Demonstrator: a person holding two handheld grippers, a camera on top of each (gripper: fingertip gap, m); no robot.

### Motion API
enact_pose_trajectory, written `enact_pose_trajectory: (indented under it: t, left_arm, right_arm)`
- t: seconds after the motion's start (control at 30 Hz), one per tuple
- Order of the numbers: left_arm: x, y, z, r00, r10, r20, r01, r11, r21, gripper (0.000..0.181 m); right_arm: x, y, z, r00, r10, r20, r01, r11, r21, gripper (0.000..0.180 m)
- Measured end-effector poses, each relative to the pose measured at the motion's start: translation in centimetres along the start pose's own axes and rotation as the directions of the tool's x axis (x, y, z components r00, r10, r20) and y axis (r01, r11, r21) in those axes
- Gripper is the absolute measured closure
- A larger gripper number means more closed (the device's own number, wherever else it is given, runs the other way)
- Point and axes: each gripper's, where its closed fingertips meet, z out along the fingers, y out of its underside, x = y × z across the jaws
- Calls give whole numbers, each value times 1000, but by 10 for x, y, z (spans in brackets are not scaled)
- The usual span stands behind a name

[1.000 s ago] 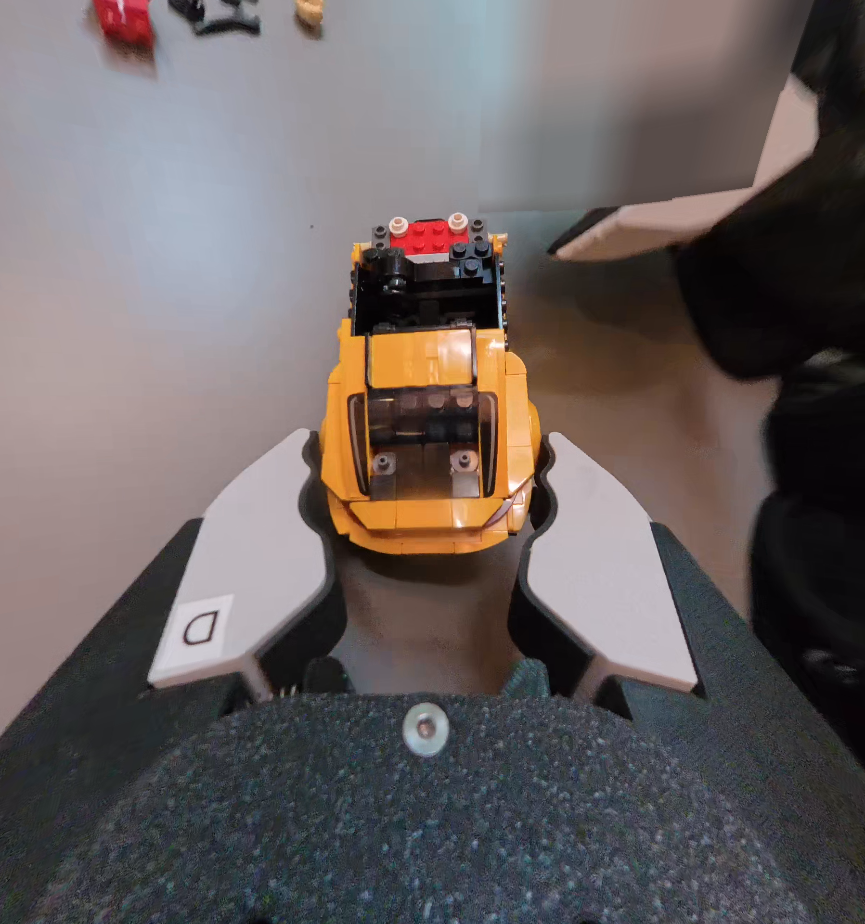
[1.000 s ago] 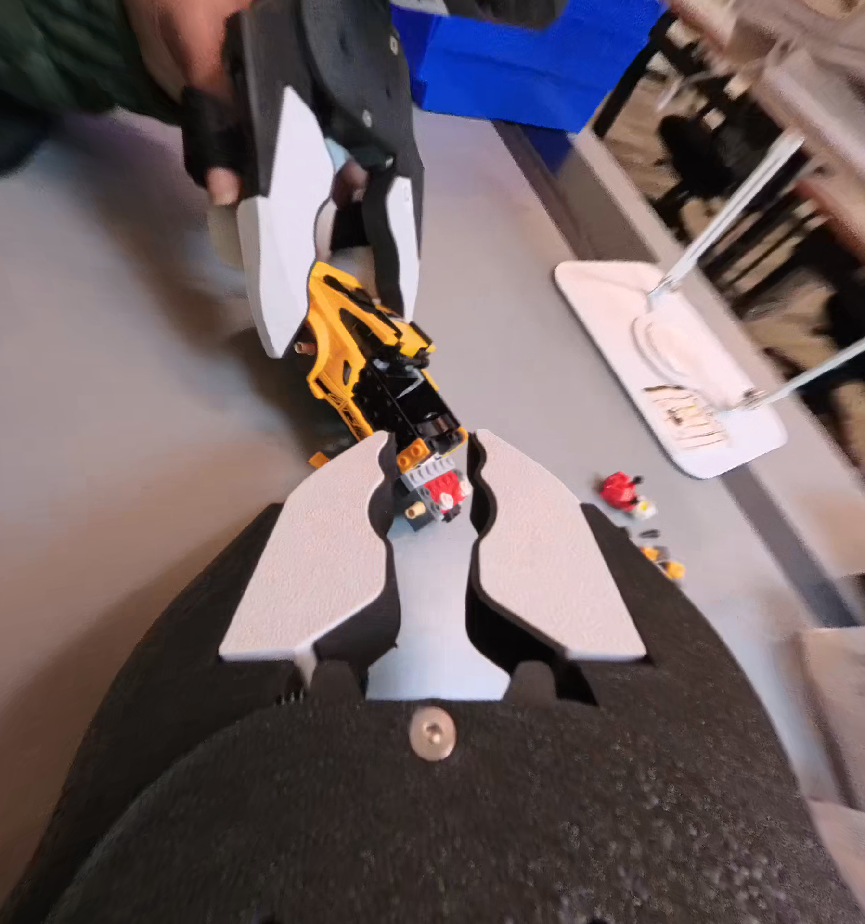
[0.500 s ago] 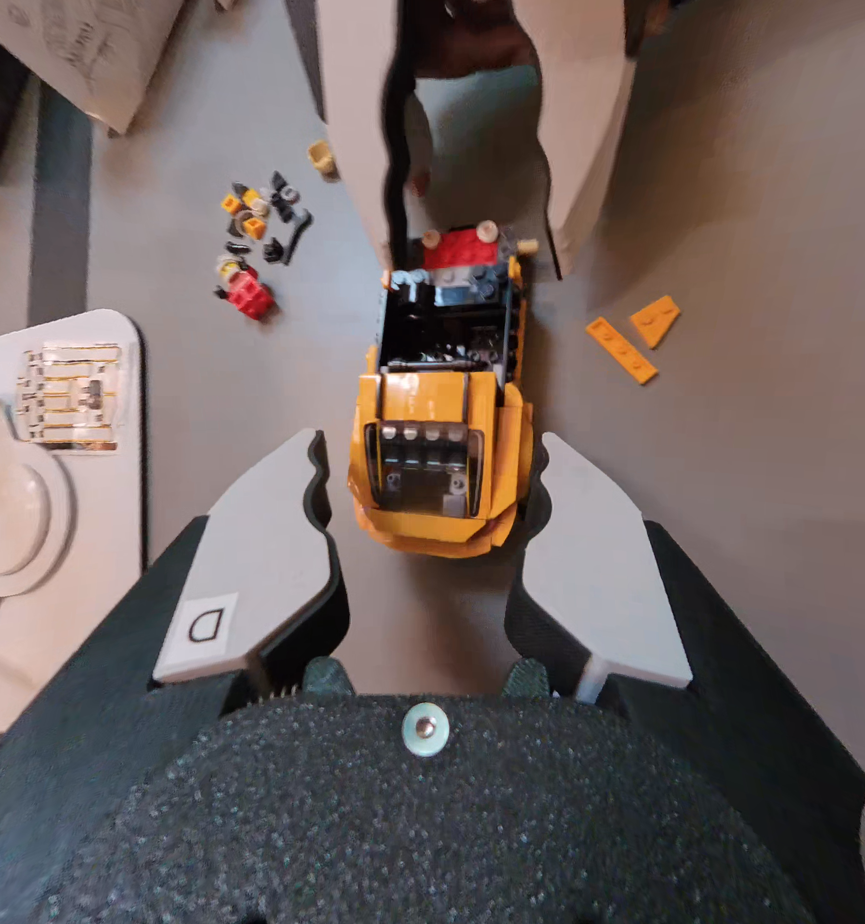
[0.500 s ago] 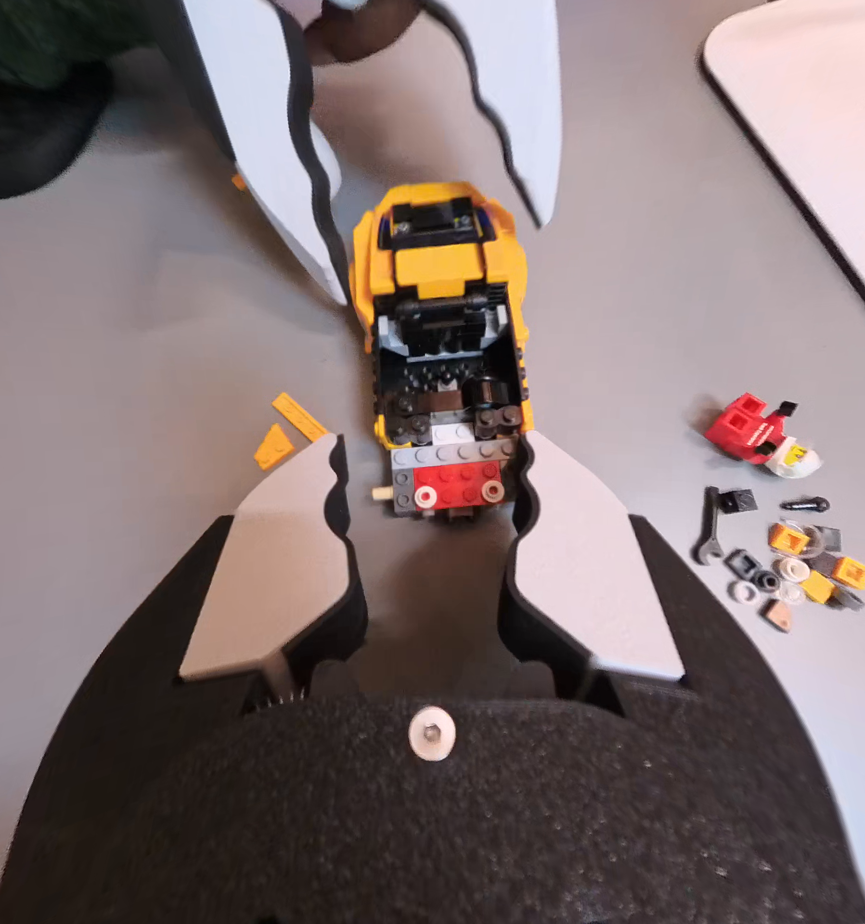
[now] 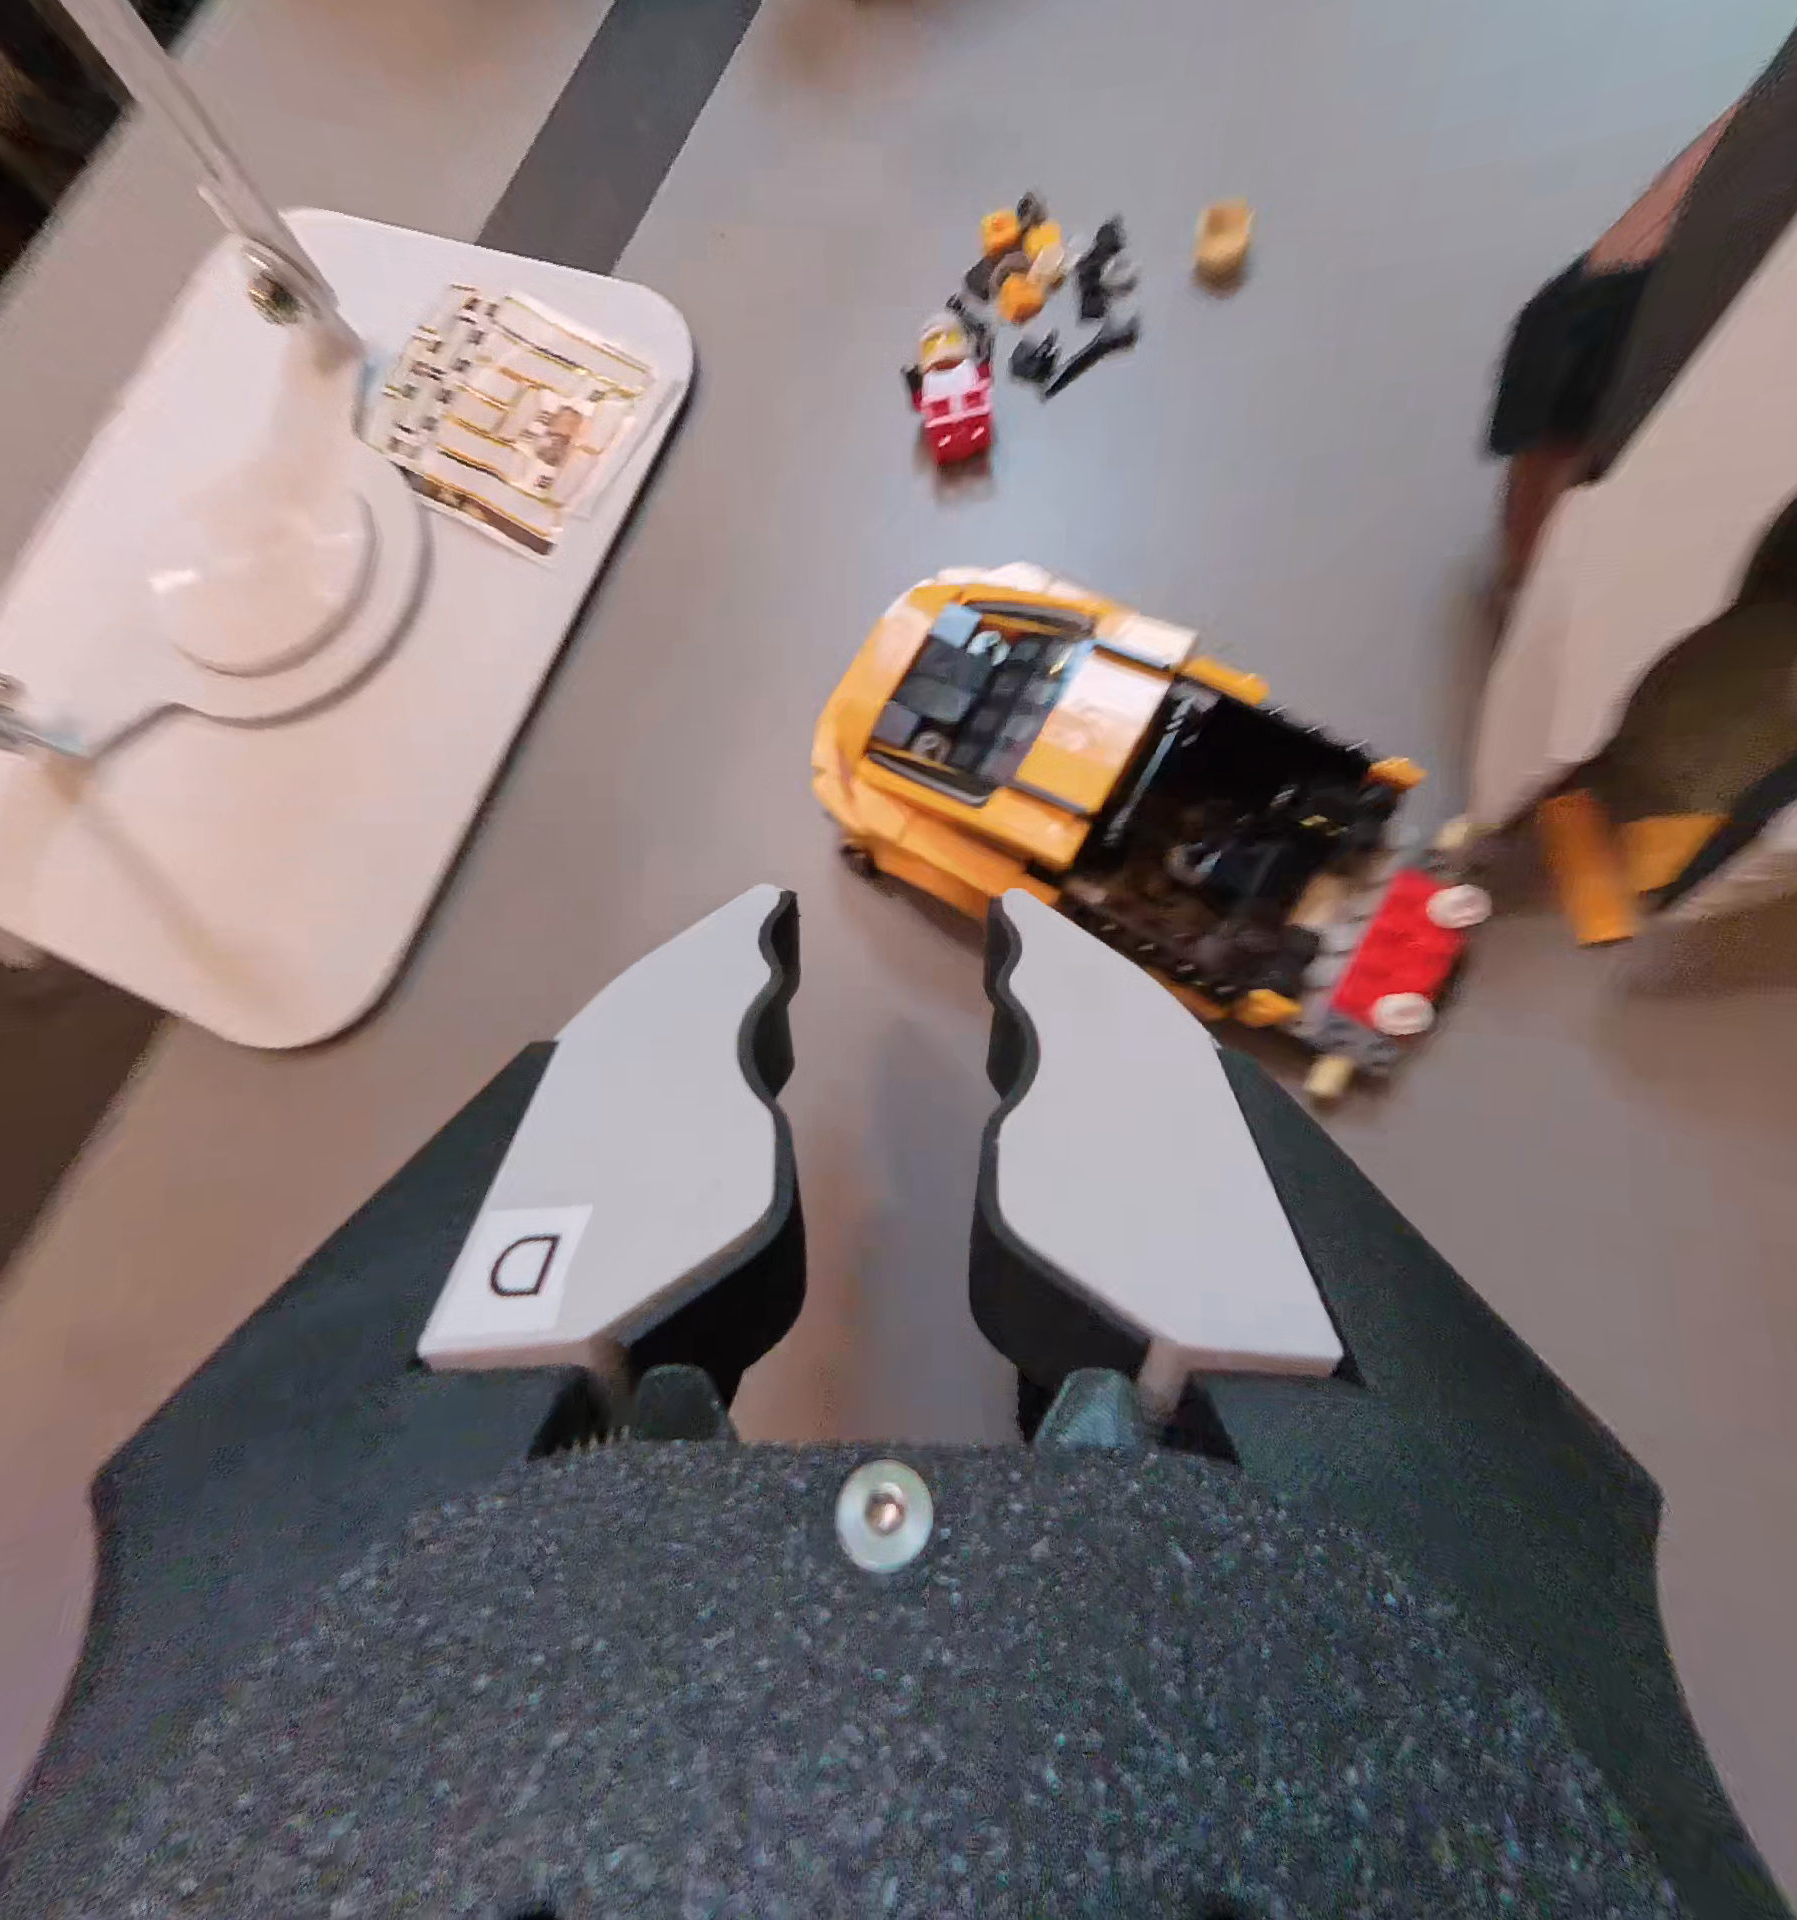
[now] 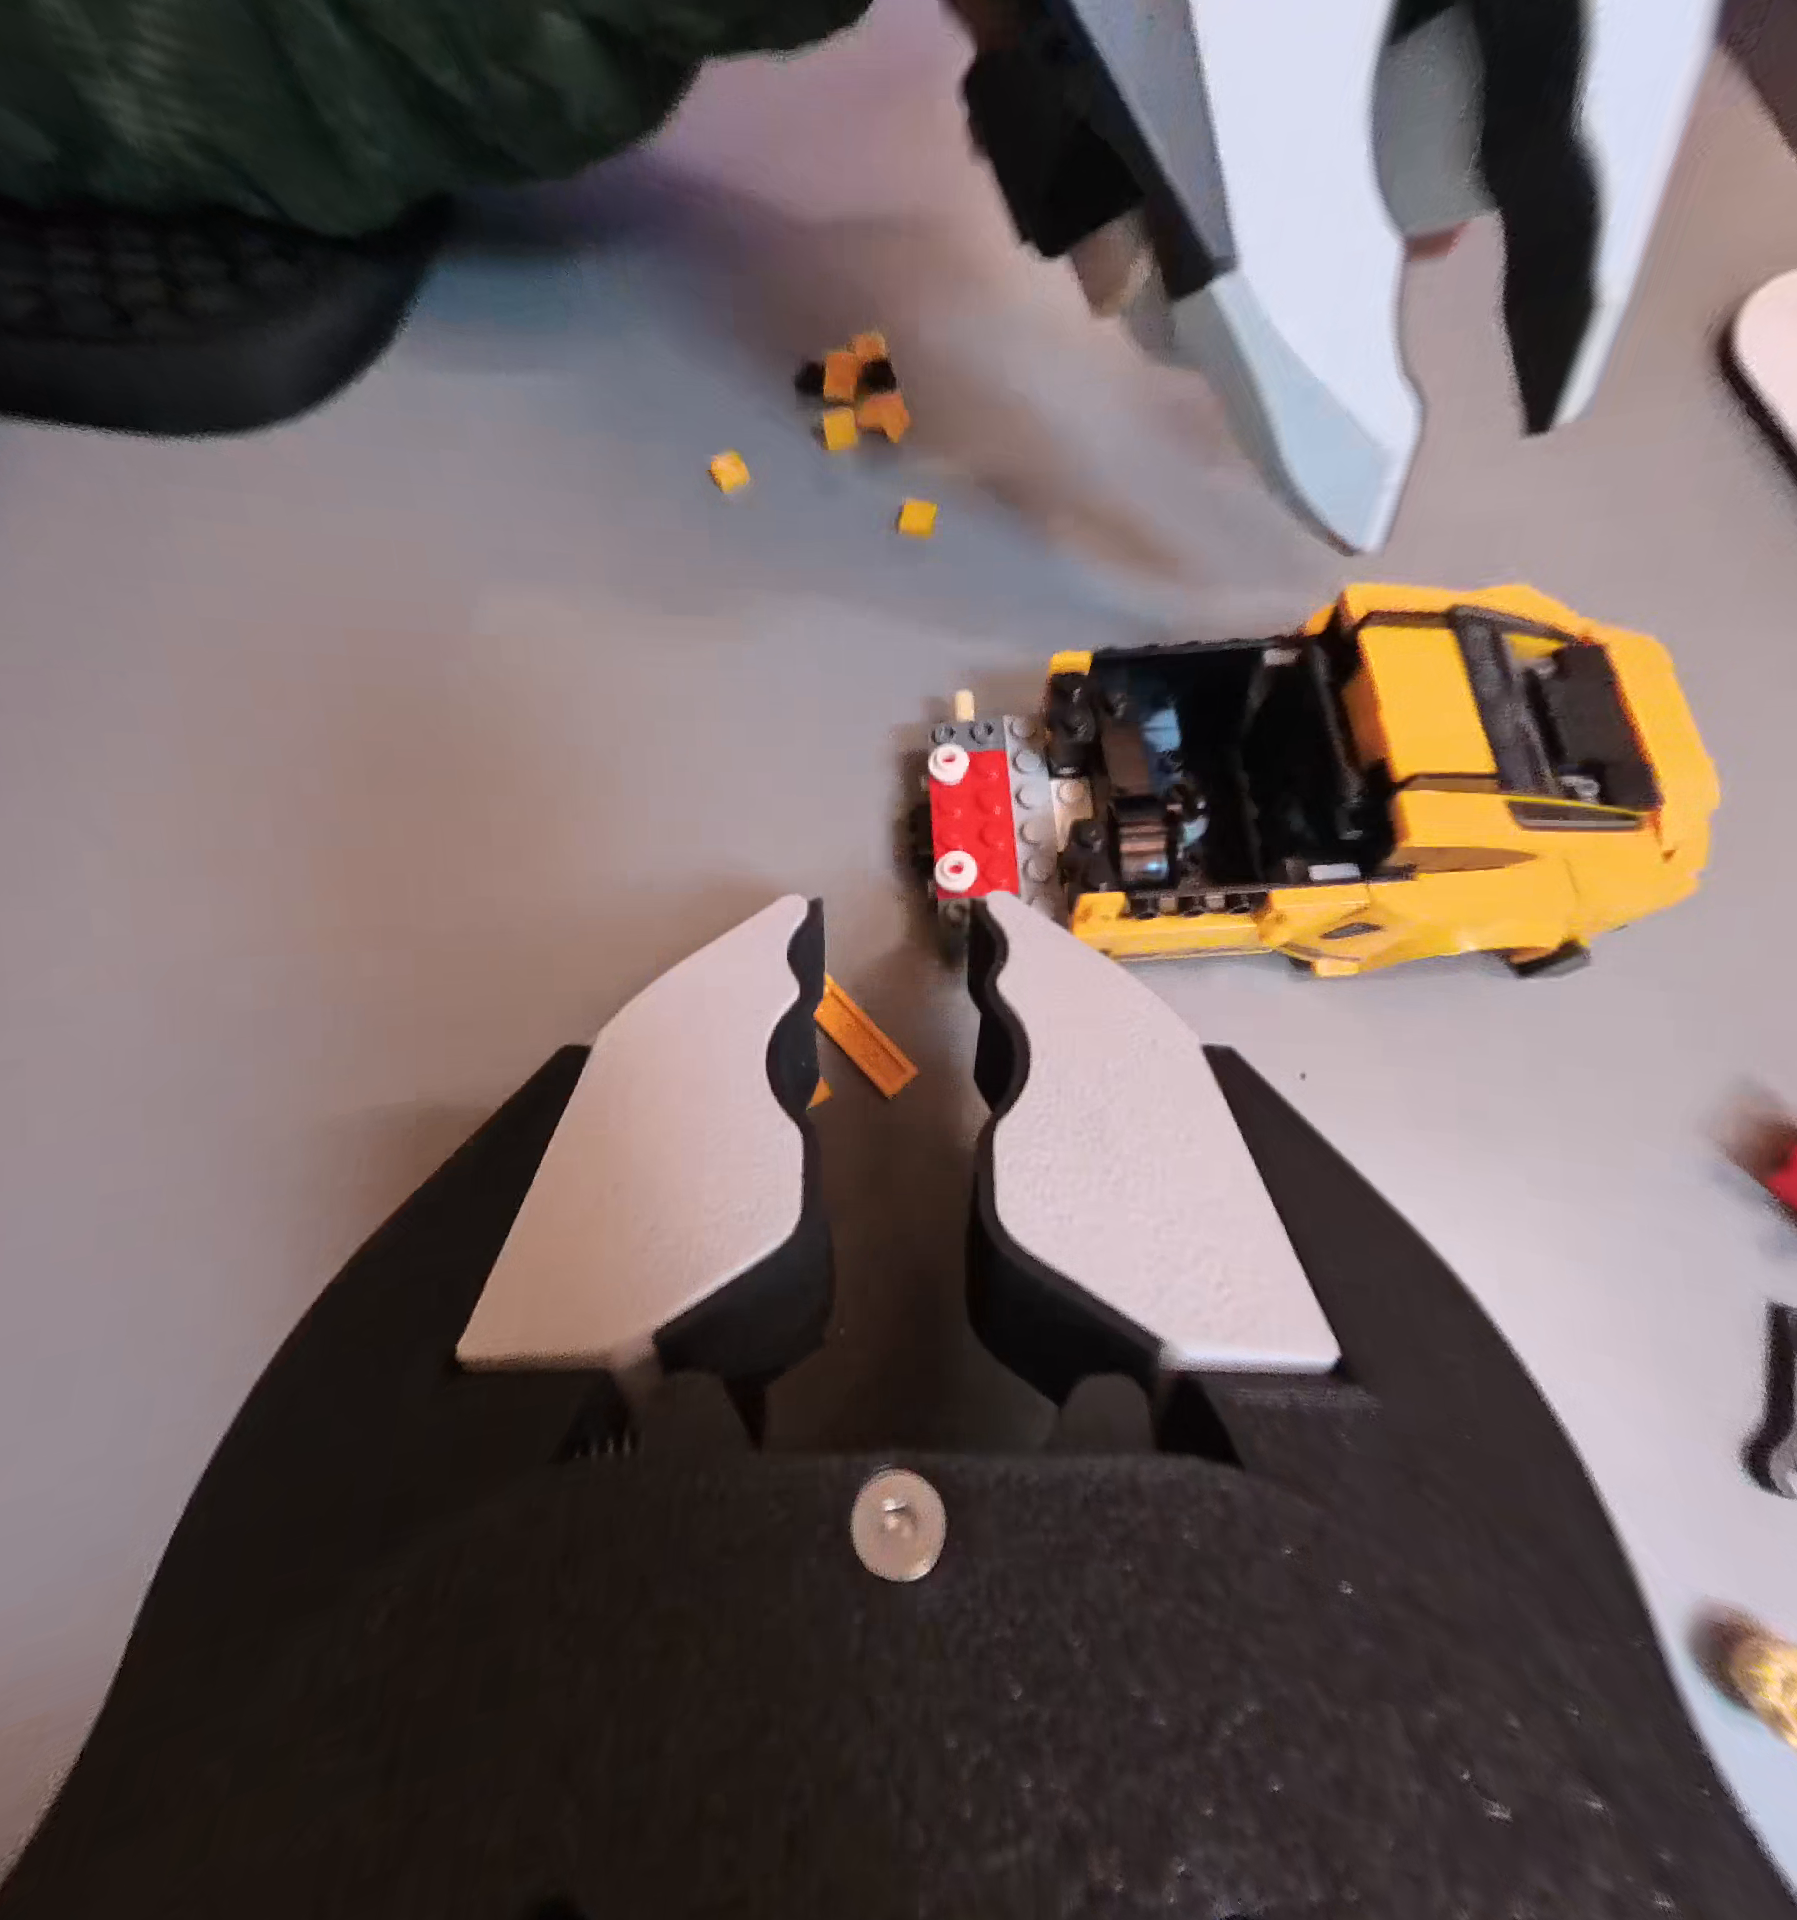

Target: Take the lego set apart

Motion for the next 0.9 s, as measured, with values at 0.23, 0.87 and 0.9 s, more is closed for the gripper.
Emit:
enact_pose_trajectory:
  t: [0.23, 0.87, 0.9]
  left_arm:
    - [53, 12, 4, 899, -298, -323, 269, 954, -130, 124]
    - [65, 17, 6, 880, -88, -466, 72, 996, -51, 148]
    - [61, 17, 5, 891, -86, -445, 73, 996, -46, 148]
  right_arm:
    - [36, 7, -25, 984, 106, -142, -100, 994, 45, 148]
    - [39, 14, -20, 977, 12, -214, -15, 1000, -13, 158]
    - [39, 15, -19, 977, 7, -214, -11, 1000, -18, 159]
